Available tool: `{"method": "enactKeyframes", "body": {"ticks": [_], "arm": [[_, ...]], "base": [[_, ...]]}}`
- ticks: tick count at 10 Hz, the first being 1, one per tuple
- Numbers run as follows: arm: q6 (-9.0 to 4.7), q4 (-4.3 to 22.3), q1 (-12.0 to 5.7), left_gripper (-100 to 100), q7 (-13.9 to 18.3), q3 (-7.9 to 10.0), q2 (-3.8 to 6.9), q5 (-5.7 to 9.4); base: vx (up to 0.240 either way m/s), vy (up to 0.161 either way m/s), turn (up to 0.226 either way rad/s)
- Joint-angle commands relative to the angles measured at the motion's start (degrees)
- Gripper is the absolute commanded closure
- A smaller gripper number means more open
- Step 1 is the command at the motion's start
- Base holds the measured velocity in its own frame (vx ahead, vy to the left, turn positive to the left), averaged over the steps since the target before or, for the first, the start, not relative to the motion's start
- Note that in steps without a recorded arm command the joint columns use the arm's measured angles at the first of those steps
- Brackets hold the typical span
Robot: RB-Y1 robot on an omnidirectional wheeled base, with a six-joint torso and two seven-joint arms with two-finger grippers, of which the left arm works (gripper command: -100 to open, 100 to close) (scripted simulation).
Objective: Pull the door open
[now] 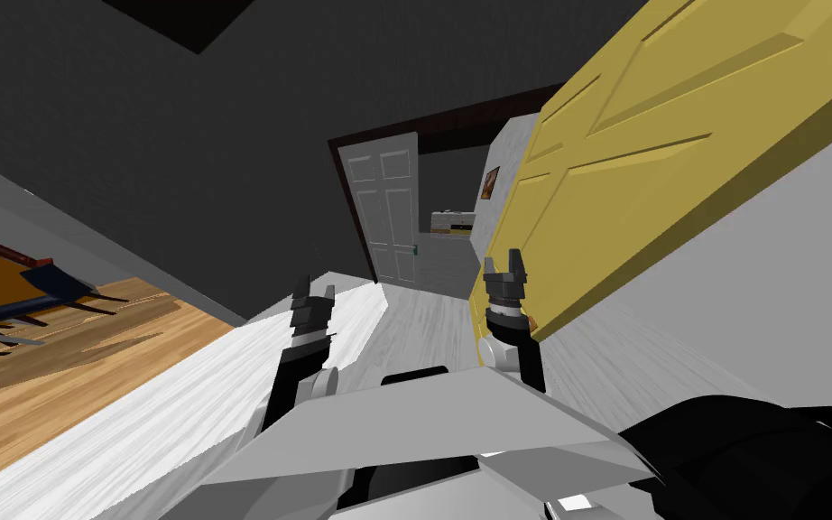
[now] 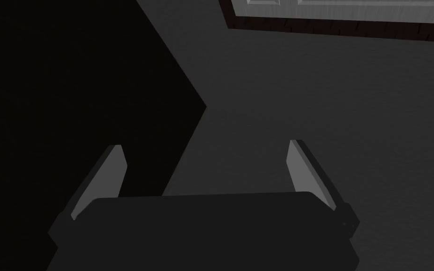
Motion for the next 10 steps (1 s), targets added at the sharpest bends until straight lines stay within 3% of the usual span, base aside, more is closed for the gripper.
{"method": "enactKeyframes", "body": {"ticks": [1, 10], "arm": [[-0.45, 0.77, -0.15, -100, -1.67, 0.33, 0.4, -0.46], [-3.39, 5.75, -1.15, -100, -12.4, 2.45, 2.42, -3.47]], "base": [[0.058, -0.017, -0.023], [0.108, -0.023, -0.021]]}}
